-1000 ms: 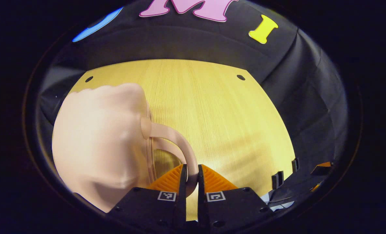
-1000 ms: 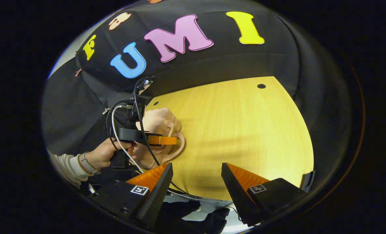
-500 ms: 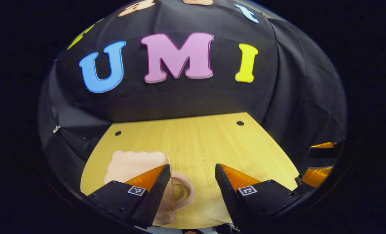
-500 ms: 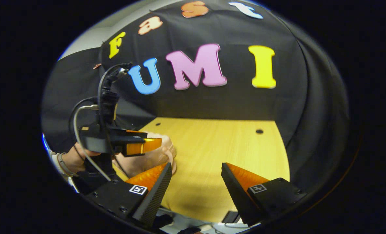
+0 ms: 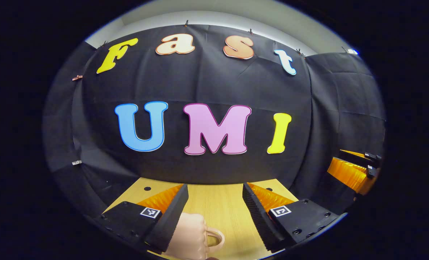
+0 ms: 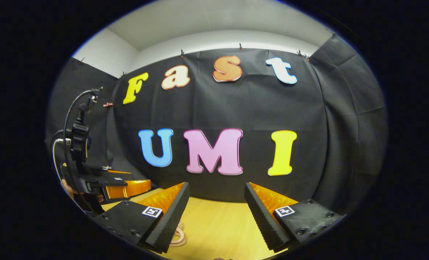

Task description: First open the suitcase, pack the skin care products into it, and then close the suitcase.

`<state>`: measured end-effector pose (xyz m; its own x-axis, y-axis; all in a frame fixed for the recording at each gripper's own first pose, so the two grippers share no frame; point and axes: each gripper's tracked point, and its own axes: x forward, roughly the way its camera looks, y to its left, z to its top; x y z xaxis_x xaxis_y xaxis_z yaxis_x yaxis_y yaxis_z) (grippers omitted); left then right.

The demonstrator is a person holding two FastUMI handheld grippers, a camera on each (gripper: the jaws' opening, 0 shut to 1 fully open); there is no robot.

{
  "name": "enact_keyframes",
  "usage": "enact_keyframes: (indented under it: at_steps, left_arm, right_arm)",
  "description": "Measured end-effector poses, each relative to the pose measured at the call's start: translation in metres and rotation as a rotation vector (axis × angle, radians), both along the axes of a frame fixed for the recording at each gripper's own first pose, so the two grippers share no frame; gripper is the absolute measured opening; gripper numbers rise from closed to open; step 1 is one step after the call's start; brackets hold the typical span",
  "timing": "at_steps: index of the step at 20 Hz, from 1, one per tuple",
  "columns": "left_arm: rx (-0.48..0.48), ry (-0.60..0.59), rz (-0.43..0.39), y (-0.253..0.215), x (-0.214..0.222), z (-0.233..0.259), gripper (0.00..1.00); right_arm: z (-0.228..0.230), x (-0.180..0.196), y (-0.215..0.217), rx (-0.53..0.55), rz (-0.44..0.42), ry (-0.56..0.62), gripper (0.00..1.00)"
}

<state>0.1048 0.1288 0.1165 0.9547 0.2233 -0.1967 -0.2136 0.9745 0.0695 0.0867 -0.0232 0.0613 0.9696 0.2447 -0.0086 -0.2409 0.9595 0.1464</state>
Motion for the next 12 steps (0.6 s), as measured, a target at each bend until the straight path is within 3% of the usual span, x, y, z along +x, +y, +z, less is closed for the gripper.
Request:
enact_keyframes:
  at_steps: [4,7,12]
  left_arm:
    - [0.047,-0.079,-0.044,0.006,0.0,0.022,0.94]
    - [0.052,-0.079,-0.054,0.009,-0.004,0.021,0.94]
    - [0.07,-0.095,-0.063,0.01,-0.006,0.025,0.96]
  right_arm:
    - [0.011,-0.002,0.009,-0.013,-0.027,-0.024,0.96]
    - [0.005,0.0,0.022,-0.031,-0.032,-0.01,1.0]
    - [0.004,0.005,0.044,-0.06,-0.016,-0.011,0.97]
